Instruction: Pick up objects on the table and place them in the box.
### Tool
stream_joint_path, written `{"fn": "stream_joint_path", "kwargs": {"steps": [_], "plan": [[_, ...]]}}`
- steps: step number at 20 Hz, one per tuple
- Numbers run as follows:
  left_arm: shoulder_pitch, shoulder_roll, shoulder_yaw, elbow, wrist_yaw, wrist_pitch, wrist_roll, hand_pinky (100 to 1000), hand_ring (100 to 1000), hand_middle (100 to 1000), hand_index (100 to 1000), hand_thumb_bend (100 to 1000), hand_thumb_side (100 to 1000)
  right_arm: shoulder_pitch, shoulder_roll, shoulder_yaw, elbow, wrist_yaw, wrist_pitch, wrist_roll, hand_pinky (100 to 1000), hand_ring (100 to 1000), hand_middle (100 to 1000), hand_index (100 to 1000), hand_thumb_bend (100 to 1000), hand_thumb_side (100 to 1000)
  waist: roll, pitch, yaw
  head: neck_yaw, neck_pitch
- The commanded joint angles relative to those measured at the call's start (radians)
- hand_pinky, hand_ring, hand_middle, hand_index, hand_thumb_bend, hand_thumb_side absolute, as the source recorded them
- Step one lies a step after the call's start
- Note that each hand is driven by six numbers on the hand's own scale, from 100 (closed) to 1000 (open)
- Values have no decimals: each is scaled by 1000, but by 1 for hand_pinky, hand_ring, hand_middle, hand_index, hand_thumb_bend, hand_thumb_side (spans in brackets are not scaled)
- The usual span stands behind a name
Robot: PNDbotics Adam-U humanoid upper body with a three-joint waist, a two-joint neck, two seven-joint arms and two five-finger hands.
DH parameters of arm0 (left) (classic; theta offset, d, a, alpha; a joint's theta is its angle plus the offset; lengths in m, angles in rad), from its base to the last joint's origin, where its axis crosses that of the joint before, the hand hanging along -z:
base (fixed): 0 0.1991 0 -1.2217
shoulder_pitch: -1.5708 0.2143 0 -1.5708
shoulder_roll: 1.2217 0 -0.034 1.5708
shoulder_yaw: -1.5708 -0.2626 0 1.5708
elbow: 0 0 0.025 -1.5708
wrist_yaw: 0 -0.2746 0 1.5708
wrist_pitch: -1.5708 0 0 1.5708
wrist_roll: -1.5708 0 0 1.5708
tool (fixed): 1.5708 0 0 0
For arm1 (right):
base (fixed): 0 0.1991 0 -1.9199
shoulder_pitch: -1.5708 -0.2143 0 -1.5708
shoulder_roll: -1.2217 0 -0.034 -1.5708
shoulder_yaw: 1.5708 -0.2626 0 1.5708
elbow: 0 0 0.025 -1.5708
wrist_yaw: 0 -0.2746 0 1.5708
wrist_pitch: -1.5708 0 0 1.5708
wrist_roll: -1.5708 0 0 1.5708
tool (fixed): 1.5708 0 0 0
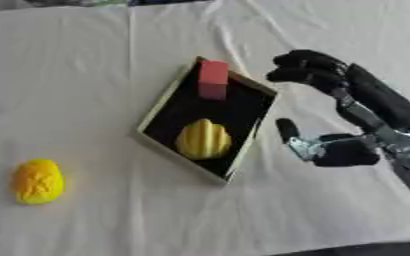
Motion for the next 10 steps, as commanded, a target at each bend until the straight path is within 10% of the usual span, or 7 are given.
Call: {"fn": "stream_joint_path", "kwargs": {"steps": [1, 10], "plan": [[-26, 71, -13, -19, -43, 10, -26, 757, 742, 688, 900, 100, 447, 67, 2, -74, -20, -81, -82, -36, 978, 904, 738, 845, 100, 470, 3, -23, -3, 15, 2], [-46, 177, -73, -19, -169, 89, -138, 765, 744, 692, 902, 100, 305, 265, 123, -182, -20, -158, -304, -216, 994, 894, 728, 816, 100, 470, 28, -9, 21, 72, -5]]}}
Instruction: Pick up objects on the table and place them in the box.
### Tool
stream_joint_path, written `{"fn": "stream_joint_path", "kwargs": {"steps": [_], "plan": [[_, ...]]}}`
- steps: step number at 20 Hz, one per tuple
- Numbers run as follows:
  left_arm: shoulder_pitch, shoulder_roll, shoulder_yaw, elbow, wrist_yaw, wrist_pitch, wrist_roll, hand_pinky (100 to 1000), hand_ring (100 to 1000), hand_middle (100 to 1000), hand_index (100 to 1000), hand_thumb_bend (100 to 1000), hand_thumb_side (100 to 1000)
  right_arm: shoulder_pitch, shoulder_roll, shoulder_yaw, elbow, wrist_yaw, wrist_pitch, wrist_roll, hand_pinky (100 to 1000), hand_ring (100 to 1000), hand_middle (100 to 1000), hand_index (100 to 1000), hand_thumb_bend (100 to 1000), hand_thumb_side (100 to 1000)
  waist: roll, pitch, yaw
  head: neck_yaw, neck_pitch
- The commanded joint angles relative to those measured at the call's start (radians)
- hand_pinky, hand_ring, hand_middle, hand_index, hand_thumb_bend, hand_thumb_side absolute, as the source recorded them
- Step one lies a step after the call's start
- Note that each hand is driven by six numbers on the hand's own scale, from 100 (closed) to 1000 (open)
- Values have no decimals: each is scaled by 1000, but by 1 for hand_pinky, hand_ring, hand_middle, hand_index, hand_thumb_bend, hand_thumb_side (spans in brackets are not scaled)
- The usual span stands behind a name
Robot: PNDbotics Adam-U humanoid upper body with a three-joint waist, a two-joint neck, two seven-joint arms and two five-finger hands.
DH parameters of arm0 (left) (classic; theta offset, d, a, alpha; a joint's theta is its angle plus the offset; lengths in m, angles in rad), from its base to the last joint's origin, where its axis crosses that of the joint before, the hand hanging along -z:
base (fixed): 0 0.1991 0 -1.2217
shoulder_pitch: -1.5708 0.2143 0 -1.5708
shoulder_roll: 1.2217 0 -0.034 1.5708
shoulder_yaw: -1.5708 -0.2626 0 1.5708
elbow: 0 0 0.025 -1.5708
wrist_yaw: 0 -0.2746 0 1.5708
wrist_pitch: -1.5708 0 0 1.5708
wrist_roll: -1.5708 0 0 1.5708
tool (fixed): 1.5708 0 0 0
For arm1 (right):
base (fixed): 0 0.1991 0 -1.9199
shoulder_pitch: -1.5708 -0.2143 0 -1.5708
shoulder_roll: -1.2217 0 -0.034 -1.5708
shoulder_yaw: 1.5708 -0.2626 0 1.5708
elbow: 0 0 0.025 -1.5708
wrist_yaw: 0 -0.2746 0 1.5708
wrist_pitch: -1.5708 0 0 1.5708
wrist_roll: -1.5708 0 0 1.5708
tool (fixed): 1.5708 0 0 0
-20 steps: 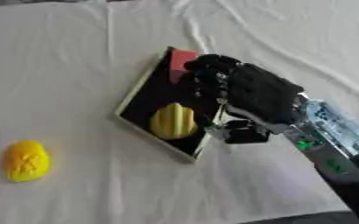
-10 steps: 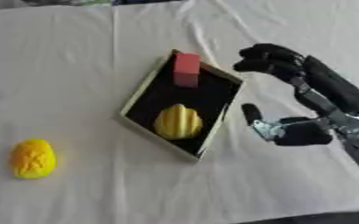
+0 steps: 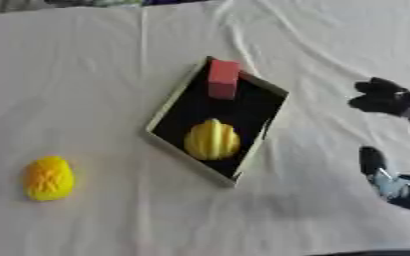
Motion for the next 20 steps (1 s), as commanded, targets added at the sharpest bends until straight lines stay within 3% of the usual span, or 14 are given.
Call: {"fn": "stream_joint_path", "kwargs": {"steps": [1, 6, 13, 16, 20], "plan": [[-22, 74, -24, -19, -55, 28, -63, 768, 745, 693, 903, 100, 293, 30, 25, -32, -20, -14, -56, -49, 994, 892, 726, 814, 100, 470, 3, -15, 5, 15, -4], [-90, 183, -126, -19, -127, 63, -276, 793, 762, 712, 909, 100, 344, 81, 65, -55, -20, 20, -81, -89, 993, 890, 725, 811, 100, 470, 15, -19, 11, 17, 6], [-187, 326, -263, -19, -53, 86, -564, 870, 829, 768, 921, 110, 414, 102, 77, -58, -20, 84, -82, -160, 989, 887, 724, 811, 100, 470, 25, -30, 13, -1, 25], [-215, 363, -310, -19, -61, 63, -678, 902, 858, 790, 921, 302, 445, 101, 77, -52, -20, 106, -82, -179, 989, 886, 722, 810, 100, 467, 26, -32, 13, -7, 27], [-208, 389, -342, -19, -61, 50, -781, 921, 872, 794, 917, 366, 559, 99, 82, -46, -20, 118, -82, -190, 991, 884, 719, 809, 100, 470, 28, -31, 14, -10, 29]]}}
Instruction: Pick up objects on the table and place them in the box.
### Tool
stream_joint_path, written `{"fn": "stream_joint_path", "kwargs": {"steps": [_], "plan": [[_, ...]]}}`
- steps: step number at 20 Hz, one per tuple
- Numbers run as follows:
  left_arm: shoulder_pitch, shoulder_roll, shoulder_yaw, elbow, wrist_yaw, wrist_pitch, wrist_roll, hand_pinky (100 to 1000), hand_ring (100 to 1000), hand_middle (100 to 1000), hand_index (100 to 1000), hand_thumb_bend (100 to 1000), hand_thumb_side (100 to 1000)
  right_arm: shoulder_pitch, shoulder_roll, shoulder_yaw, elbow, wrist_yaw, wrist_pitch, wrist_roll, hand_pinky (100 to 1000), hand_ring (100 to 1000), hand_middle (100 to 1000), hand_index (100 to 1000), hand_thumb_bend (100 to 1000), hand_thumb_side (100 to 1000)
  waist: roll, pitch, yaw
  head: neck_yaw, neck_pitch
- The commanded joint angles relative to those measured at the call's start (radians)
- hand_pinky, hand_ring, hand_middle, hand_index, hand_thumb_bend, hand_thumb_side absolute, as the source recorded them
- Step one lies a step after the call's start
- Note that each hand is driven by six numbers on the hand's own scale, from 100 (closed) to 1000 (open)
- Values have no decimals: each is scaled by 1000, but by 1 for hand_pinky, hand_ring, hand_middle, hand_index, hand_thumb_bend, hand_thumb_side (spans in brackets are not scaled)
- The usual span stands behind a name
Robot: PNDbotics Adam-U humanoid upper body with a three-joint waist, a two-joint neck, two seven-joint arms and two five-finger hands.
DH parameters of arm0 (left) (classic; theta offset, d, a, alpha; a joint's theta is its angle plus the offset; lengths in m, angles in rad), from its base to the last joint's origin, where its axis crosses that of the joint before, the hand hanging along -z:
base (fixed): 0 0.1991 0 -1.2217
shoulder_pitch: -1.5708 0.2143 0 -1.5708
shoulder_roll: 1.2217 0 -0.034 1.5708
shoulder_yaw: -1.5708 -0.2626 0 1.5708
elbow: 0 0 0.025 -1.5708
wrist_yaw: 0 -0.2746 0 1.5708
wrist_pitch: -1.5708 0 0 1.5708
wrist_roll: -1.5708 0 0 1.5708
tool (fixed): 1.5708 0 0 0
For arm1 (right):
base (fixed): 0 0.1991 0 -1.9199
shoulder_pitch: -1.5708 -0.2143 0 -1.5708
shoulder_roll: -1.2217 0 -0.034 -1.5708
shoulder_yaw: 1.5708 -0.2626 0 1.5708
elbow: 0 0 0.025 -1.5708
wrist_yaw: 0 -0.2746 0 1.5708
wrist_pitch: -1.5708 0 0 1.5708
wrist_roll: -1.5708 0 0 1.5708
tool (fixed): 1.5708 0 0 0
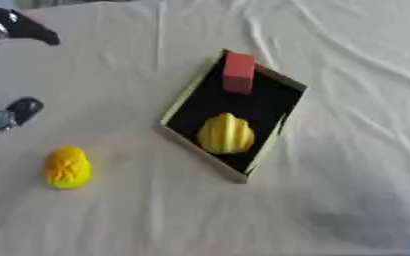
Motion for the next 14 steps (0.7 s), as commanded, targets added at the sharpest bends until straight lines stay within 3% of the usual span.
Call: {"fn": "stream_joint_path", "kwargs": {"steps": [1, 5, 9, 14], "plan": [[-1, 54, -15, -14, 5, -4, -74, 922, 873, 794, 918, 376, 585, 0, -9, 0, -20, 14, -41, -50, 992, 884, 718, 808, 100, 470, -4, -19, 2, -4, 3], [26, 67, -39, -14, 19, 27, -129, 924, 874, 787, 912, 427, 629, -5, -3, 2, -20, 11, -38, -48, 992, 881, 714, 806, 100, 470, -3, -19, 0, -6, 4], [50, 65, -53, -14, -6, 79, -131, 933, 870, 783, 911, 508, 571, -10, 0, 5, -20, 2, -31, -38, 994, 878, 709, 802, 100, 470, -2, -21, -3, -8, 5], [71, 52, -60, -14, -40, 130, -98, 956, 887, 802, 947, 485, 213, -13, -1, 5, -20, -14, -27, -27, 995, 875, 705, 800, 100, 470, -2, -26, -1, -9, 7]]}}
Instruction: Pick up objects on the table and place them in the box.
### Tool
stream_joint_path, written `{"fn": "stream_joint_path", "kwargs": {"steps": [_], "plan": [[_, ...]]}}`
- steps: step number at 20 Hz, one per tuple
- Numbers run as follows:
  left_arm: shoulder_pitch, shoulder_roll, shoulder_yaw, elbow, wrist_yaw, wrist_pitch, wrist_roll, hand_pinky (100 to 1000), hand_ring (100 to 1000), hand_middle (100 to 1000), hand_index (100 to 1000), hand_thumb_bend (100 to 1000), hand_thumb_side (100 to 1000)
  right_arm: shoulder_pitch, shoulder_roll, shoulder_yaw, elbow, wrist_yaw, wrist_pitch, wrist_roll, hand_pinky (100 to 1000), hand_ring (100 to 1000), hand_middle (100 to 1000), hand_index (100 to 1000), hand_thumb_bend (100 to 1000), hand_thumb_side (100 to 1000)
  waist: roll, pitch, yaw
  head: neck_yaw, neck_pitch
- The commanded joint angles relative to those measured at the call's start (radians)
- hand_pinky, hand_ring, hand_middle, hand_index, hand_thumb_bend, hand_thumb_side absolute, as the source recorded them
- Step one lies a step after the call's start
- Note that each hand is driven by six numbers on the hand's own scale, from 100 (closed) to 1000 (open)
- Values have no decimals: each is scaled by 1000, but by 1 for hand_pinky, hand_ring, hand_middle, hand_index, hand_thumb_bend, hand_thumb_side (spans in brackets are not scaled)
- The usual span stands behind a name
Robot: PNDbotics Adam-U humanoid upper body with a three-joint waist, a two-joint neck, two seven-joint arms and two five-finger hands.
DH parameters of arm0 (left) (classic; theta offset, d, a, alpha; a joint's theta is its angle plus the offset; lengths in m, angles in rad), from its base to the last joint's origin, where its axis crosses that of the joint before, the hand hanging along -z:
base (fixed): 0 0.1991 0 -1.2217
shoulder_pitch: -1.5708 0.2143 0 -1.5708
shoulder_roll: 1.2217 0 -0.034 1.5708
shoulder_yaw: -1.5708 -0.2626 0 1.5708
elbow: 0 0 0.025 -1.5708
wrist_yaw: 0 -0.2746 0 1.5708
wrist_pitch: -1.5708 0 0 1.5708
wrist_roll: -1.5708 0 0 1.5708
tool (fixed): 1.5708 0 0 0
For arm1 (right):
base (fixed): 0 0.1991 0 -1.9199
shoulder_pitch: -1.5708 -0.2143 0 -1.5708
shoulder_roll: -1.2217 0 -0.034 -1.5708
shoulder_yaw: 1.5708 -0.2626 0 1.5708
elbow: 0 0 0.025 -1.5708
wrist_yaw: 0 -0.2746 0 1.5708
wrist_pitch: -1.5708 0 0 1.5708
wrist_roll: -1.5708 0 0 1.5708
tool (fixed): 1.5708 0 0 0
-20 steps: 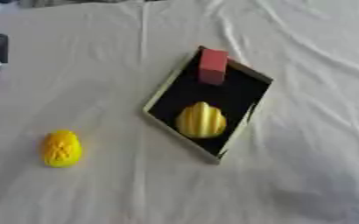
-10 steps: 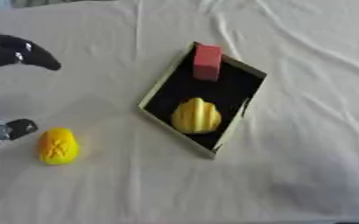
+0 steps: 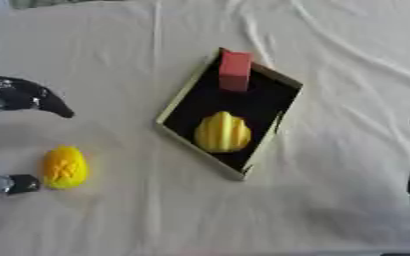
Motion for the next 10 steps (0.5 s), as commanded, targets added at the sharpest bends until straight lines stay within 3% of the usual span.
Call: {"fn": "stream_joint_path", "kwargs": {"steps": [1, 2, 10], "plan": [[-2, 17, 0, -12, -19, 28, 13, 958, 888, 804, 947, 483, 170, -5, -12, -4, -20, -18, -29, -22, 995, 875, 705, 800, 100, 470, -3, -22, 2, -1, 6], [-2, 13, -5, -9, -23, 33, 10, 959, 890, 806, 949, 481, 100, -6, -13, -5, -20, -22, -29, -19, 994, 874, 705, 800, 100, 470, -3, -23, 2, -1, 7], [2, -20, -44, 61, -69, 53, -20, 955, 890, 787, 946, 509, 100, -10, -11, -10, -20, -46, -34, -9, 995, 873, 703, 798, 100, 470, -5, -25, -6, 0, 8]]}}
